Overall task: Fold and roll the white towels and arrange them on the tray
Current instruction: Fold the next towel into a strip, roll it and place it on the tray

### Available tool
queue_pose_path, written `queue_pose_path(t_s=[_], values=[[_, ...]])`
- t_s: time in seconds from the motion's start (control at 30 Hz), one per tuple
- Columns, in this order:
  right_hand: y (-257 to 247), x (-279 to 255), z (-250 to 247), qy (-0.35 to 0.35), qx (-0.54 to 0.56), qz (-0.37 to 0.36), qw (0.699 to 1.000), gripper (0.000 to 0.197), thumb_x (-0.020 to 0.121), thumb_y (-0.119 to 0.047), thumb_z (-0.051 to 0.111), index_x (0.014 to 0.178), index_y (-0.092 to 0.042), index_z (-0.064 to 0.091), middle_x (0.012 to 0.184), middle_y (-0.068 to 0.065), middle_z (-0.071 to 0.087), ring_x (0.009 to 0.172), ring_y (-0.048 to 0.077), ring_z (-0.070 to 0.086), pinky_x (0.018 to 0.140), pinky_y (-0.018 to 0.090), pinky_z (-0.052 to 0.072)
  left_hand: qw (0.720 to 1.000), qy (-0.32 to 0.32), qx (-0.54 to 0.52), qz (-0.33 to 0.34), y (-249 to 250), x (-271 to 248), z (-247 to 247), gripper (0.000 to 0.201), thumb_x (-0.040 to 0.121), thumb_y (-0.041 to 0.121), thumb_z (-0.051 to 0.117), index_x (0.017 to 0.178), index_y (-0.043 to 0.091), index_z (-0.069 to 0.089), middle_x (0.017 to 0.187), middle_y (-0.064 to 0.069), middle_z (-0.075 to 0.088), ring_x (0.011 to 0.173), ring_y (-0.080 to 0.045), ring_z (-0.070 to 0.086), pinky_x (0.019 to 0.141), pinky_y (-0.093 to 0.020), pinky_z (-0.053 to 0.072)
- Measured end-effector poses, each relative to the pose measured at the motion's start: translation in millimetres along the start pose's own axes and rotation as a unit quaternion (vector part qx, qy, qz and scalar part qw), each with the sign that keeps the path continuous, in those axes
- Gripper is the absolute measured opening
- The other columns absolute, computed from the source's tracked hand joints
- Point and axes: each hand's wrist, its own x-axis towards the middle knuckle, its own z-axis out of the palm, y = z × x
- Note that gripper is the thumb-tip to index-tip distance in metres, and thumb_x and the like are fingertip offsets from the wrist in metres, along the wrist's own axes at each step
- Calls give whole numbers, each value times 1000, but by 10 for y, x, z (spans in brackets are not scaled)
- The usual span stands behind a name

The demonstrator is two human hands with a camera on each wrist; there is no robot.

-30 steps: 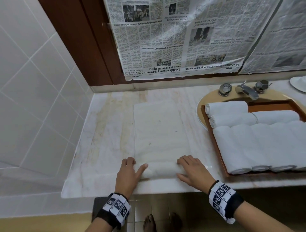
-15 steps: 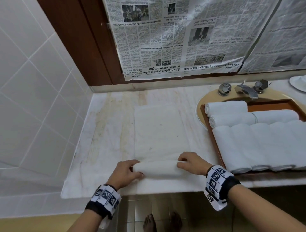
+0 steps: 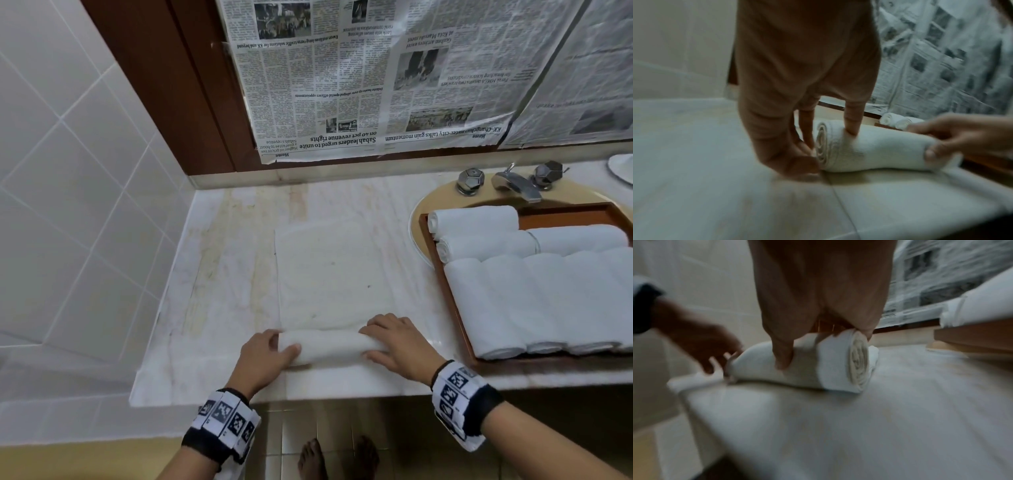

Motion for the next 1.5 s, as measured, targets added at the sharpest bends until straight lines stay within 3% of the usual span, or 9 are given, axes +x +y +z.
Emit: queue_pose_path(t_s=[0.17,0.47,0.57,0.67,0.87,1.03,1.2,1.37,1.5], values=[[83,281,-250,-132,142,72,978,48,88,-52,66,129,-27,62,122,-7,59,113,13,49,100,33,36,955,37,205,212,73,-20,204,71,81,58,59,144,35,39,146,10,35,130,-18,36,97,-39,47],[70,241,-231,-102,203,133,965,43,95,-60,47,78,-23,59,74,-8,59,70,12,54,68,31,41,972,-70,100,202,-76,285,130,58,82,70,59,134,43,56,119,10,62,109,-9,53,96,-29,40],[-43,221,-105,74,-82,69,991,41,97,-49,37,87,-20,64,81,-2,61,72,23,61,63,34,40,978,-82,73,175,-42,344,79,49,88,63,61,131,40,59,118,8,64,110,-10,56,96,-26,41],[-128,129,-24,42,-125,54,990,53,87,-63,37,106,-20,63,97,-1,62,82,24,62,66,39,48,989,-66,53,124,-38,364,103,58,87,68,58,135,36,54,123,7,58,116,-12,53,98,-27,38],[36,93,-45,-47,19,77,996,105,68,-94,11,134,-24,52,127,-4,52,118,18,47,96,36,37,984,85,8,155,-27,175,364,62,85,70,56,128,28,40,133,7,37,118,-14,45,93,-30,42],[126,184,-103,-78,153,124,977,111,55,-102,24,125,-23,57,120,-7,55,115,15,47,100,37,37,958,133,132,219,-173,138,503,67,78,54,72,135,29,44,139,3,35,119,-24,40,94,-41,49],[118,142,-165,-92,227,145,959,47,85,-65,59,104,-22,63,104,-5,57,97,13,52,85,26,39,977,-9,64,202,-216,286,221,71,78,66,64,142,42,43,131,12,41,118,-14,41,106,-34,37],[-11,112,-198,-125,17,153,980,61,98,-65,20,102,-21,62,101,-5,50,96,17,45,89,39,38,978,-99,67,169,-173,269,23,66,80,78,50,134,41,47,127,11,54,115,-9,52,103,-33,42],[-168,-7,-71,-3,-80,114,990,71,93,-62,7,118,-23,59,114,-3,57,103,21,56,84,38,44,987,-112,32,108,-86,207,8,53,84,71,58,124,36,55,116,13,63,103,-2,59,90,-22,48]])
